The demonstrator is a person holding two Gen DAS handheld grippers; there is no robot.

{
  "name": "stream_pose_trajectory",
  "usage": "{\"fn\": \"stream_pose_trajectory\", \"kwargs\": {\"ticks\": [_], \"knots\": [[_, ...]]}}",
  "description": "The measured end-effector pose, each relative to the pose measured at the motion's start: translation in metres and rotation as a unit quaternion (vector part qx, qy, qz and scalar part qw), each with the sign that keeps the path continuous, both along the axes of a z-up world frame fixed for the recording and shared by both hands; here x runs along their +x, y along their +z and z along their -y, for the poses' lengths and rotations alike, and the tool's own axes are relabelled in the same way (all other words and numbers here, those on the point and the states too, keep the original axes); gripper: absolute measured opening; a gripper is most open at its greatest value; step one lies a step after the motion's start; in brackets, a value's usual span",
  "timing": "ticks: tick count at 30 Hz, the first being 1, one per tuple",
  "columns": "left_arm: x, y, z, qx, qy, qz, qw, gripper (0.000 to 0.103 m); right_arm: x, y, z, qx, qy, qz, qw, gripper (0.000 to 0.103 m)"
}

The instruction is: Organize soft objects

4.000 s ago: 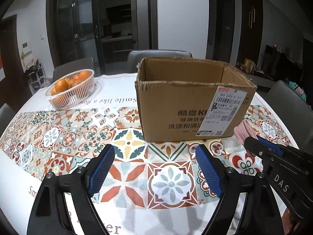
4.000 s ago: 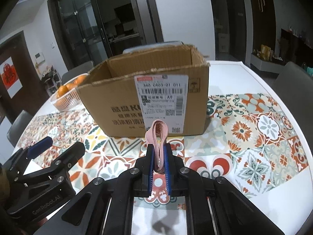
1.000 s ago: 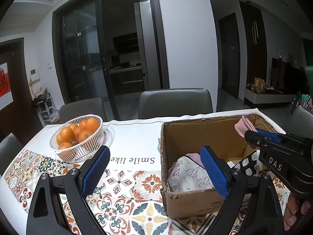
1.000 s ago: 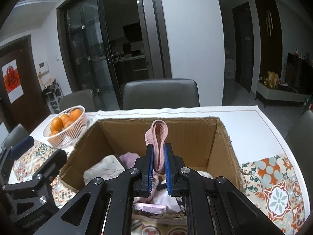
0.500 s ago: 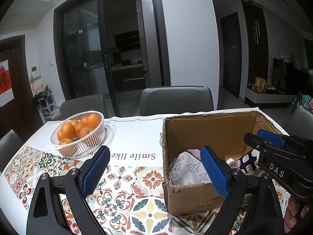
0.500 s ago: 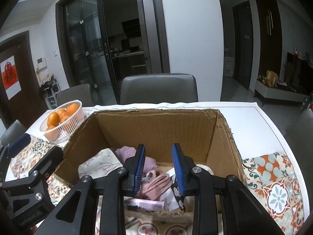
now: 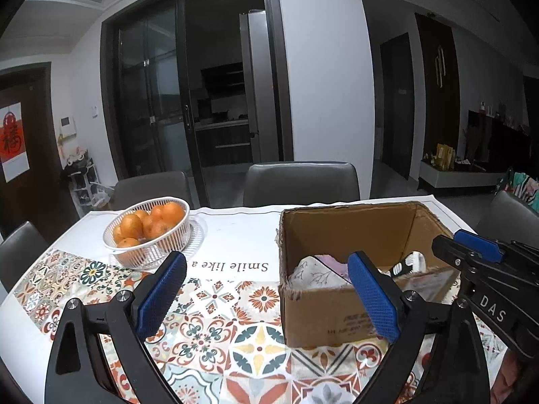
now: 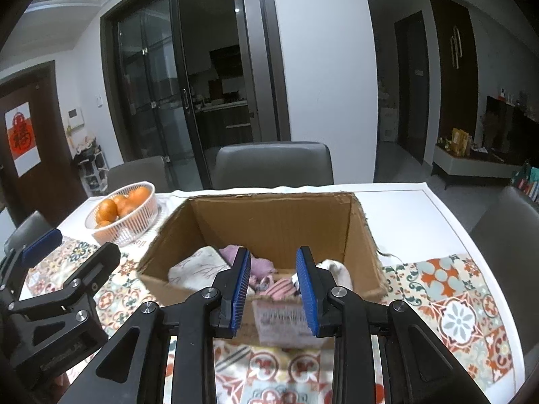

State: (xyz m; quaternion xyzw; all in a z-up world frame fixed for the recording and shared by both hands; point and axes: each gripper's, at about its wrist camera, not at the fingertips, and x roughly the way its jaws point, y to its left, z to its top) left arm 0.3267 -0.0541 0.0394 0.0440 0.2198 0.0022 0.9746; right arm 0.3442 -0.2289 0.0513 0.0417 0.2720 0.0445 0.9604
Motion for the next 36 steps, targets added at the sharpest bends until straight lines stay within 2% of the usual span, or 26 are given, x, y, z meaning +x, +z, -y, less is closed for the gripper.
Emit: {"fn": "stream_pose_trajectory", "kwargs": {"ticks": [3, 16, 22, 36], "knots": [[-0.016, 0.005, -0.002, -0.003, -0.001, 0.001, 1.0, 0.099, -0.017, 0.005, 0.001, -0.001, -0.004, 0.002, 1.0, 0.031], [-0.09, 0.022, -0.005, -0.008, 0.0, 0.02, 0.9998, 0.103, -0.102, 0.025, 0.0, -0.006, -0.03, 0.027, 0.999, 0.056], [-0.123, 0.025, -0.005, -0.01, -0.001, 0.03, 0.9995, 0.103, -0.136, 0.028, -0.002, -0.012, -0.04, 0.035, 0.999, 0.062], [-0.181, 0.02, -0.001, -0.015, -0.013, 0.033, 0.9993, 0.103, -0.2, 0.02, 0.006, -0.001, -0.054, 0.042, 0.998, 0.062]]}}
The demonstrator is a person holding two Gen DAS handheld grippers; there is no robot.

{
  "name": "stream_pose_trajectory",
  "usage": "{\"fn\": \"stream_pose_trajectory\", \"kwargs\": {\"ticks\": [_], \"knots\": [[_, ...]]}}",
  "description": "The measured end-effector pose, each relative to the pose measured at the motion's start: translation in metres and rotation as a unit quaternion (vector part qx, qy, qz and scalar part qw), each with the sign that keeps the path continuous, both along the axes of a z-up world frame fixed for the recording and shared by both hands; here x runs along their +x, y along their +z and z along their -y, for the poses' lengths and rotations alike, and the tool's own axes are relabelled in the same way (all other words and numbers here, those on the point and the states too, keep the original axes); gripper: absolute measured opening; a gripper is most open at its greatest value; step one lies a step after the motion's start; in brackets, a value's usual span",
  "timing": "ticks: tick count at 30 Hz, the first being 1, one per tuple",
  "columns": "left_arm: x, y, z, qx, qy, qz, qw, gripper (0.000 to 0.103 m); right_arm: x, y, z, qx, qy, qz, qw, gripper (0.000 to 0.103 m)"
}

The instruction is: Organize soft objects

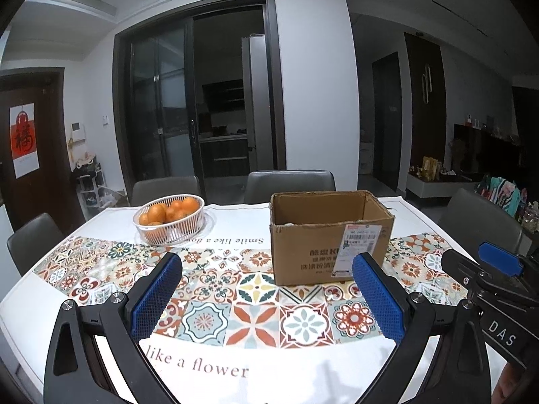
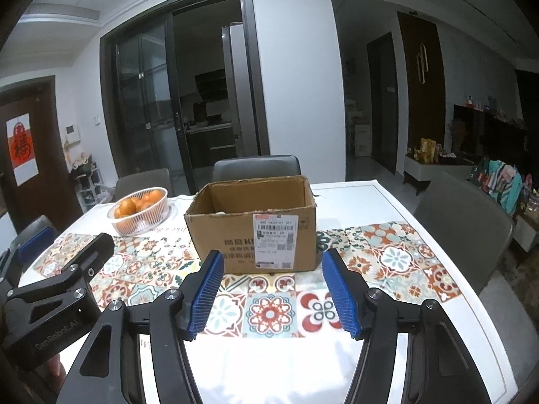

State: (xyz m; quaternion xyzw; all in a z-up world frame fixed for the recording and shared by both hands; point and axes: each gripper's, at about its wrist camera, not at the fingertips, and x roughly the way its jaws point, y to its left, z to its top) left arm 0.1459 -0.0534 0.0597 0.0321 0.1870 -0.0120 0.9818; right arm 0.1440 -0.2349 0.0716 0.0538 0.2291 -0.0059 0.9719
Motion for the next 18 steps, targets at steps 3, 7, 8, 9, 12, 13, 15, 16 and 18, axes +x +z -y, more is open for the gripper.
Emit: {"fn": "stream_pose_trajectory", "kwargs": {"ticks": [3, 7, 8, 9, 12, 13, 15, 16, 18], "knots": [[-0.009, -0.003, 0.001, 0.0, 0.0, 0.0, 1.0, 0.103, -0.01, -0.003, 0.003, 0.004, -0.005, -0.003, 1.0, 0.062], [-0.022, -0.007, 0.002, 0.0, -0.001, 0.0, 1.0, 0.103, -0.022, -0.006, 0.006, -0.002, -0.012, 0.001, 1.0, 0.062], [-0.025, -0.008, 0.002, 0.001, 0.0, 0.0, 1.0, 0.103, -0.025, -0.006, 0.006, -0.004, -0.013, 0.002, 1.0, 0.062], [-0.029, -0.008, 0.002, 0.002, 0.002, 0.002, 1.0, 0.103, -0.028, -0.006, 0.005, -0.005, -0.013, 0.003, 1.0, 0.062], [-0.036, -0.008, 0.002, 0.004, 0.003, 0.005, 1.0, 0.103, -0.037, -0.006, 0.004, -0.015, -0.016, 0.007, 1.0, 0.062], [-0.038, -0.009, 0.002, 0.005, 0.003, 0.006, 1.0, 0.103, -0.039, -0.007, 0.004, -0.015, -0.016, 0.009, 1.0, 0.062], [-0.041, -0.01, 0.002, 0.006, 0.003, 0.007, 1.0, 0.103, -0.043, -0.007, 0.004, -0.014, -0.015, 0.009, 1.0, 0.062], [-0.043, -0.01, 0.002, 0.006, 0.004, 0.007, 1.0, 0.103, -0.046, -0.008, 0.004, -0.013, -0.015, 0.008, 1.0, 0.062], [-0.046, -0.011, 0.003, 0.006, 0.003, 0.006, 1.0, 0.103, -0.051, -0.008, 0.004, -0.014, -0.018, 0.008, 1.0, 0.062]]}}
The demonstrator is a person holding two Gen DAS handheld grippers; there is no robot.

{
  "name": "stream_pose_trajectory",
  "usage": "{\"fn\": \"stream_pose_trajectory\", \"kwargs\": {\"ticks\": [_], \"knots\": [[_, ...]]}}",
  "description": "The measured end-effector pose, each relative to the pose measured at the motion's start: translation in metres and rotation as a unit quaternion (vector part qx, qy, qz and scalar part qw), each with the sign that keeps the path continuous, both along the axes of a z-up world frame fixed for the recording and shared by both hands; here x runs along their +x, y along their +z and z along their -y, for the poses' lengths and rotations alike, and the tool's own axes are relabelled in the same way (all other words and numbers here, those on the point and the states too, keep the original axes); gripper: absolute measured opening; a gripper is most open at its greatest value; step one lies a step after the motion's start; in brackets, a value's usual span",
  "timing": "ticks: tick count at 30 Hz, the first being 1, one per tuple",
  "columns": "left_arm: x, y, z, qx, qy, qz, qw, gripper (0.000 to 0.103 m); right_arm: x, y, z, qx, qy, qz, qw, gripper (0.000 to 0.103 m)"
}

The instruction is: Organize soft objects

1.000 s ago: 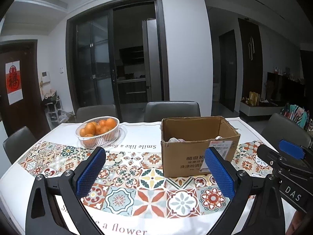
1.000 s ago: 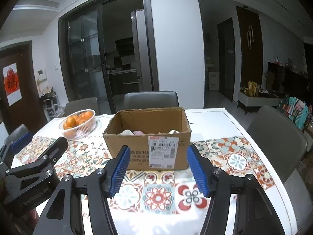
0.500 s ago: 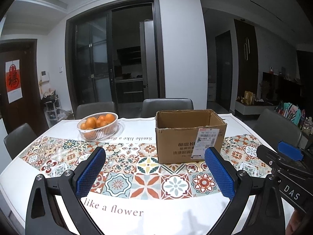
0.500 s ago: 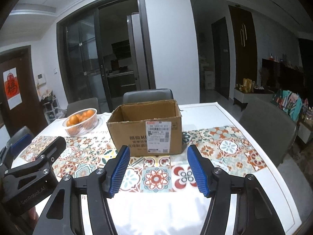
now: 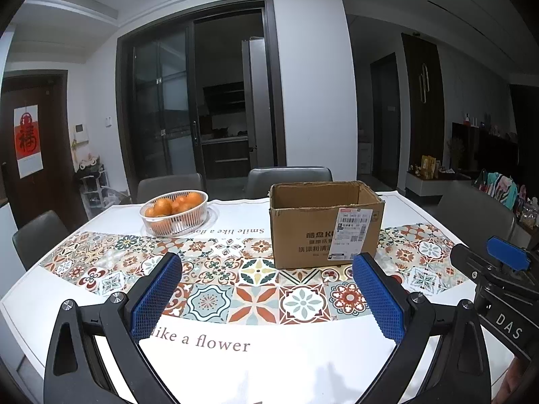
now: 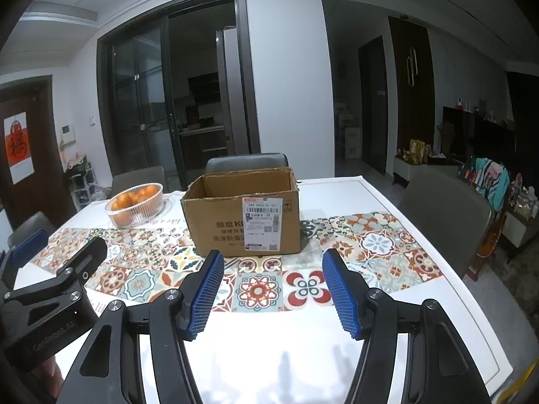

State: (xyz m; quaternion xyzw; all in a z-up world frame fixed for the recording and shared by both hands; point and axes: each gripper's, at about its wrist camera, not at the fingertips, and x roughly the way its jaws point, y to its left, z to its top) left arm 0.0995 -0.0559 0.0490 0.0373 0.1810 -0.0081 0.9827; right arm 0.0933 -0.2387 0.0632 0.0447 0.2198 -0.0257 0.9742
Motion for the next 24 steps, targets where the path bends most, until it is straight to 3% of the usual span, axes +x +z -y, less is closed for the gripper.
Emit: {"fn": "stream_pose_trajectory", "kwargs": {"ticks": [7, 24], "knots": [[-0.009, 0.001, 0.001, -0.005, -0.006, 0.005, 1.0, 0.103, -0.014, 0.002, 0.001, -0.001, -0.007, 0.009, 1.0, 0.067], [-0.017, 0.004, 0.002, -0.004, -0.005, 0.015, 0.9999, 0.103, -0.025, 0.007, 0.002, 0.0, -0.007, 0.017, 1.0, 0.067]]}}
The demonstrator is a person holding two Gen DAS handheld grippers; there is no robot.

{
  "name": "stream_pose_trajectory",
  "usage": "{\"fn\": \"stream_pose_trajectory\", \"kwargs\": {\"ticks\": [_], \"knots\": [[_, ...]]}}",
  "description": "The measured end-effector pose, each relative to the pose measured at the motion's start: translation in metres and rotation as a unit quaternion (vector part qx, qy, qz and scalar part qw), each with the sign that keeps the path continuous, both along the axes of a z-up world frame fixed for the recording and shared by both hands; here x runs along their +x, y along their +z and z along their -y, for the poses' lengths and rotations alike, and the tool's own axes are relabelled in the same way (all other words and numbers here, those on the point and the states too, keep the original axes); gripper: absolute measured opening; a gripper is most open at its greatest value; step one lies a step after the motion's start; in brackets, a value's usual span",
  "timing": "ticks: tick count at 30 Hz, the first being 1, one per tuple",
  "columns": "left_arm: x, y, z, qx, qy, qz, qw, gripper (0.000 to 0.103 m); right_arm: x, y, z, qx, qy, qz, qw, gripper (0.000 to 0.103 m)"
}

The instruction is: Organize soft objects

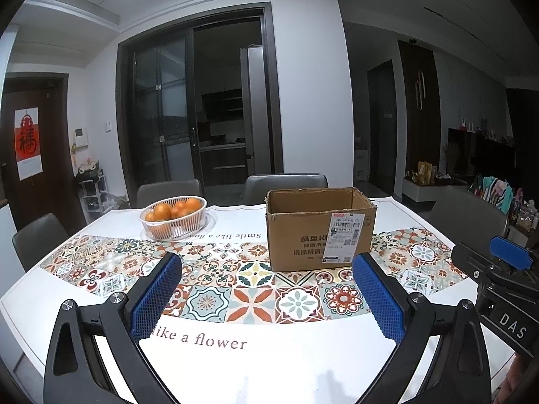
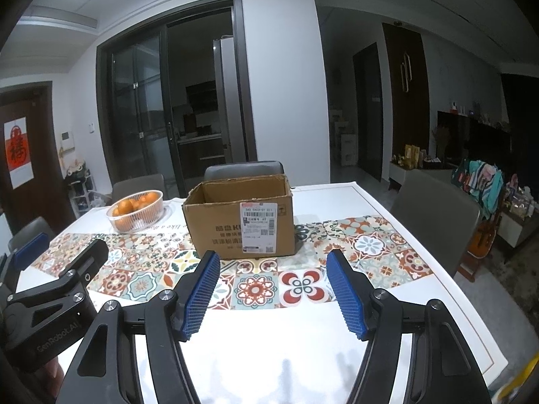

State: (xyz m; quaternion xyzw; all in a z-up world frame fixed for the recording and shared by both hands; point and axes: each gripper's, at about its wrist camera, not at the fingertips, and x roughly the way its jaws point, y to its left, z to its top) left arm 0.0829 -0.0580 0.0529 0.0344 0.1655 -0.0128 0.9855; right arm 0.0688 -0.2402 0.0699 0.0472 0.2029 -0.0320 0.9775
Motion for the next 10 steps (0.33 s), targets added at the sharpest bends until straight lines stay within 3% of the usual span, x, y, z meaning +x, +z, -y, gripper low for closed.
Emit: {"fn": "stream_pose_trajectory", "kwargs": {"ticks": [10], "knots": [[0.0011, -0.0018, -0.0008, 0.0, 0.003, -0.004, 1.0, 0.103, 0.0012, -0.0019, 0.0037, 0.002, -0.001, -0.004, 1.0, 0.067]]}}
